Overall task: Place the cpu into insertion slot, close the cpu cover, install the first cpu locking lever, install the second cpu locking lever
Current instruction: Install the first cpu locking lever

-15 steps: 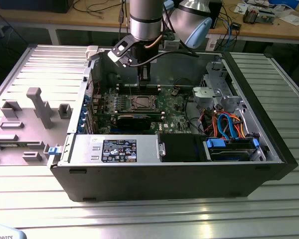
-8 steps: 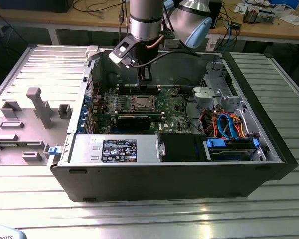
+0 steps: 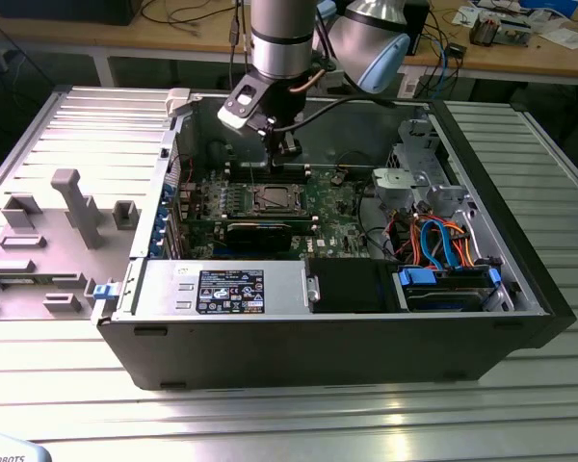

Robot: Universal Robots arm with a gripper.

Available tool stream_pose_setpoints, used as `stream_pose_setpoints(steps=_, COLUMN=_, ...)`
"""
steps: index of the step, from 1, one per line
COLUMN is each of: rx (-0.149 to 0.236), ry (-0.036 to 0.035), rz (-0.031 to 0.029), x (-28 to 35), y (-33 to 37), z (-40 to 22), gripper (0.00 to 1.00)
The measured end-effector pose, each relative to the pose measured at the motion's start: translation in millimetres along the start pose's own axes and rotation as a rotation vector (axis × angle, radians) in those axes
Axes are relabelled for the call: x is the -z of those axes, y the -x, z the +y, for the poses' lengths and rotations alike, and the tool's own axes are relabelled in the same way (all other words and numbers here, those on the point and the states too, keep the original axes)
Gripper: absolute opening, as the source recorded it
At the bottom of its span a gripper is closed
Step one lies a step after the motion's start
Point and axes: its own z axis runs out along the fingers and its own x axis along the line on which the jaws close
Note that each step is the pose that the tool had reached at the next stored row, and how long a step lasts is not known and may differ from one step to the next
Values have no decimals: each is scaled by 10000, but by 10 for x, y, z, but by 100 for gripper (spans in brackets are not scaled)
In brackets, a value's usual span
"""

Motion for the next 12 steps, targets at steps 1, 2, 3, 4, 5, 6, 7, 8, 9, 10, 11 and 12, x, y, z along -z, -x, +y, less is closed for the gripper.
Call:
stream_pose_setpoints(steps=1, rx=174, ry=-2, rz=2, x=0, y=0, z=0, gripper=11)
stream_pose_setpoints(steps=2, rx=439, ry=-4, rz=5, x=0, y=0, z=-1, gripper=11)
stream_pose_setpoints(steps=3, rx=564, ry=-6, rz=6, x=0, y=-1, z=-1, gripper=11)
stream_pose_setpoints(steps=4, rx=668, ry=-8, rz=7, x=0, y=-1, z=-2, gripper=11)
stream_pose_setpoints(steps=5, rx=805, ry=-9, rz=8, x=0, y=-1, z=-2, gripper=11)
stream_pose_setpoints(steps=6, rx=923, ry=-11, rz=9, x=0, y=-1, z=-2, gripper=11)
stream_pose_setpoints(steps=7, rx=1124, ry=-14, rz=11, x=0, y=-1, z=-2, gripper=11)
stream_pose_setpoints(steps=8, rx=1335, ry=-16, rz=13, x=0, y=-1, z=-2, gripper=11)
stream_pose_setpoints(steps=9, rx=1461, ry=-18, rz=15, x=0, y=-1, z=-2, gripper=11)
stream_pose_setpoints(steps=10, rx=1589, ry=-19, rz=15, x=0, y=-1, z=-2, gripper=11)
stream_pose_setpoints(steps=11, rx=1736, ry=-21, rz=17, x=0, y=-1, z=-2, gripper=11)
stream_pose_setpoints(steps=12, rx=1868, ry=-22, rz=19, x=0, y=-1, z=-2, gripper=11)
